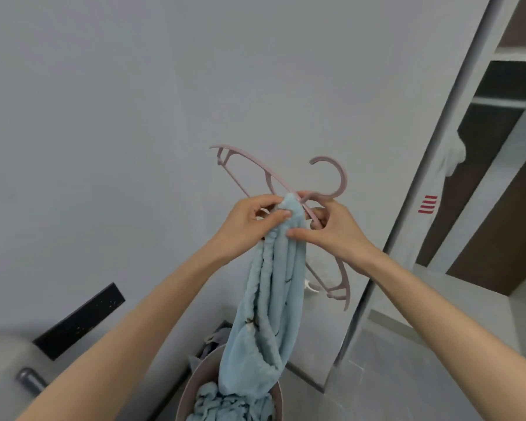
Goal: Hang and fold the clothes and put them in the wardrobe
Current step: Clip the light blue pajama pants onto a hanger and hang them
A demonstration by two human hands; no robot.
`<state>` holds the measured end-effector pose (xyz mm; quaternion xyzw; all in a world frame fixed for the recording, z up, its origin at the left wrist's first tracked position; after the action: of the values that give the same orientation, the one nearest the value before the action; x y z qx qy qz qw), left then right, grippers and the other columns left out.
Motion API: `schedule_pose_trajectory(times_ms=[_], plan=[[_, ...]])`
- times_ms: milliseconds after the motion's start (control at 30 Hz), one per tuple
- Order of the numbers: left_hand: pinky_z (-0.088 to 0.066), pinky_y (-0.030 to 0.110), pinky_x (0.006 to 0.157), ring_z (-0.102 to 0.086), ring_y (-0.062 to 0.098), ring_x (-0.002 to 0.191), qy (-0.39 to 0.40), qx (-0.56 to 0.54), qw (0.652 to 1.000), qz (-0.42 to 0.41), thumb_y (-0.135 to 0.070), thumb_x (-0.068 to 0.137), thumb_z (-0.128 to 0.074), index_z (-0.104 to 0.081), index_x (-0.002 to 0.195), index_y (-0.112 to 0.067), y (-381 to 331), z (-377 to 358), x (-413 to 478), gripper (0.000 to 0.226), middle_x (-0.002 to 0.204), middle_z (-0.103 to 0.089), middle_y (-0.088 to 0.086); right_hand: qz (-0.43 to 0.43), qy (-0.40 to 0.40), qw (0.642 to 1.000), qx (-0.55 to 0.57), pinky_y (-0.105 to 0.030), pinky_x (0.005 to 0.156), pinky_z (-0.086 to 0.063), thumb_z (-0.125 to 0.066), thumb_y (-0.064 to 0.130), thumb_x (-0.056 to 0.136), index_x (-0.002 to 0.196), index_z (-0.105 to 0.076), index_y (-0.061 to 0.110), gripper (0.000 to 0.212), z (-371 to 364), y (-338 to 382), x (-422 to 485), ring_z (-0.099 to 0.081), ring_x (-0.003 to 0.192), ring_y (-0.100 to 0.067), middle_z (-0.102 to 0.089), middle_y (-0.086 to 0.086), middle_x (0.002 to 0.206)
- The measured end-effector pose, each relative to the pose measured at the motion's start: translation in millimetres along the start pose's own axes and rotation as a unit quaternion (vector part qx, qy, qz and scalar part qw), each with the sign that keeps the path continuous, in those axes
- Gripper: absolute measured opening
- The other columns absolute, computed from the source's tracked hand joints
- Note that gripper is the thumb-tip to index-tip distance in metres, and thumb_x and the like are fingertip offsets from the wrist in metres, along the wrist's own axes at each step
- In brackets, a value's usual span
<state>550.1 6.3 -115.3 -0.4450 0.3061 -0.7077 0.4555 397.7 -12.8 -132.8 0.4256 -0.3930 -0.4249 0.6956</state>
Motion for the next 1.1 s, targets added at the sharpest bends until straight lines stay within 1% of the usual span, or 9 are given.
schedule_pose_trajectory(times_ms=[100,200,267,400,567,700,833,933,1100], plan=[[-0.050,0.022,0.077,-0.062,0.008,0.081,-0.018,-0.013,1.000,-0.022,-0.012,0.090,-0.060,-0.070,0.100,-0.009,-32.3,-9.8,3.9,0.014,0.091,-0.070,-0.001,0.036,-0.031,0.998,-0.042,-0.033,0.064,-0.044,-0.078,0.015,0.074,0.105,-0.058,0.024,0.038,26.8,24.8,-10.9,-0.048,0.057,-0.018,-0.064,-0.011,0.071],[-0.051,0.033,0.079,-0.064,0.022,0.088,-0.039,-0.005,0.998,-0.052,-0.019,0.091,-0.061,-0.069,0.100,-0.010,-63.8,-26.8,7.7,0.015,0.094,-0.070,0.002,0.049,-0.071,0.995,-0.050,-0.037,0.068,-0.049,-0.076,0.013,0.075,0.102,-0.058,0.023,0.034,59.5,45.5,-26.3,-0.059,0.062,-0.022,-0.071,-0.009,0.076],[-0.049,0.031,0.079,-0.063,0.016,0.089,-0.053,0.014,0.995,-0.078,-0.024,0.090,-0.061,-0.069,0.102,-0.014,-86.3,-44.6,9.2,0.017,0.097,-0.069,-0.004,0.054,-0.102,0.993,-0.037,-0.037,0.077,-0.055,-0.074,0.009,0.075,0.103,-0.060,0.020,0.033,84.8,57.3,-41.7,-0.069,0.078,-0.023,-0.074,-0.008,0.084],[-0.046,0.018,0.078,-0.058,0.005,0.097,-0.050,0.036,0.990,-0.129,-0.022,0.088,-0.064,-0.063,0.115,-0.017,-128.0,-93.6,6.7,0.027,0.111,-0.065,-0.007,0.070,-0.146,0.987,-0.020,-0.021,0.064,-0.053,-0.070,0.001,0.079,0.099,-0.062,0.017,0.027,138.7,76.2,-79.5,-0.067,0.073,-0.010,-0.072,-0.004,0.084],[-0.043,0.011,0.071,-0.054,-0.003,0.102,-0.002,0.032,0.981,-0.191,-0.019,0.087,-0.066,-0.052,0.126,-0.023,-166.3,-168.3,-7.2,0.042,0.119,-0.057,-0.012,0.053,-0.181,0.982,-0.017,-0.034,0.082,-0.056,-0.067,-0.003,0.079,0.105,-0.061,0.008,0.029,209.4,84.6,-142.4,-0.069,0.089,-0.022,-0.071,-0.013,0.094],[-0.036,0.005,0.077,-0.044,-0.007,0.107,0.083,0.074,0.971,-0.212,-0.035,0.082,-0.065,-0.046,0.129,-0.026,-178.0,-228.6,-12.9,0.051,0.120,-0.049,-0.015,0.041,-0.218,0.975,0.003,-0.035,0.080,-0.055,-0.064,-0.007,0.080,0.102,-0.060,0.006,0.026,258.5,84.2,-194.6,-0.066,0.091,-0.024,-0.067,-0.012,0.092],[-0.033,0.005,0.097,-0.038,-0.002,0.123,0.189,0.036,0.966,-0.174,-0.027,0.075,-0.079,-0.019,0.142,-0.036,-175.9,-287.2,-24.9,0.090,0.138,-0.034,-0.020,0.029,-0.267,0.963,-0.006,-0.038,0.073,-0.055,-0.065,-0.003,0.081,0.097,-0.061,0.014,0.023,296.8,80.1,-239.9,-0.064,0.090,-0.027,-0.065,-0.014,0.091],[-0.032,0.013,0.106,-0.036,-0.004,0.132,0.261,-0.037,0.956,-0.130,-0.016,0.073,-0.080,-0.004,0.139,-0.045,-170.3,-332.4,-38.0,0.105,0.148,-0.027,-0.015,0.026,-0.292,0.955,-0.032,-0.045,0.084,-0.054,-0.066,0.000,0.081,0.092,-0.061,0.021,0.024,319.7,78.7,-267.9,-0.066,0.090,-0.027,-0.066,-0.015,0.092],[-0.035,0.019,0.105,-0.042,-0.003,0.123,0.309,-0.007,0.947,-0.083,-0.019,0.071,-0.081,-0.013,0.144,-0.028,-151.5,-384.8,-41.2,0.100,0.135,-0.035,-0.025,0.019,-0.342,0.938,-0.053,-0.044,0.084,-0.056,-0.067,0.006,0.082,0.095,-0.061,0.023,0.022,353.9,78.0,-304.7,-0.068,0.092,-0.021,-0.069,-0.007,0.095]])
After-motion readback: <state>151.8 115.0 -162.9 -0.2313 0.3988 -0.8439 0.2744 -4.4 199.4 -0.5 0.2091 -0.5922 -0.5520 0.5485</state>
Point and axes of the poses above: each hand's wrist, its own x-axis towards the middle knuckle, its own z-axis out of the back of the hand, y = z × x, the point moved 5 cm from there along x, towards the middle knuckle
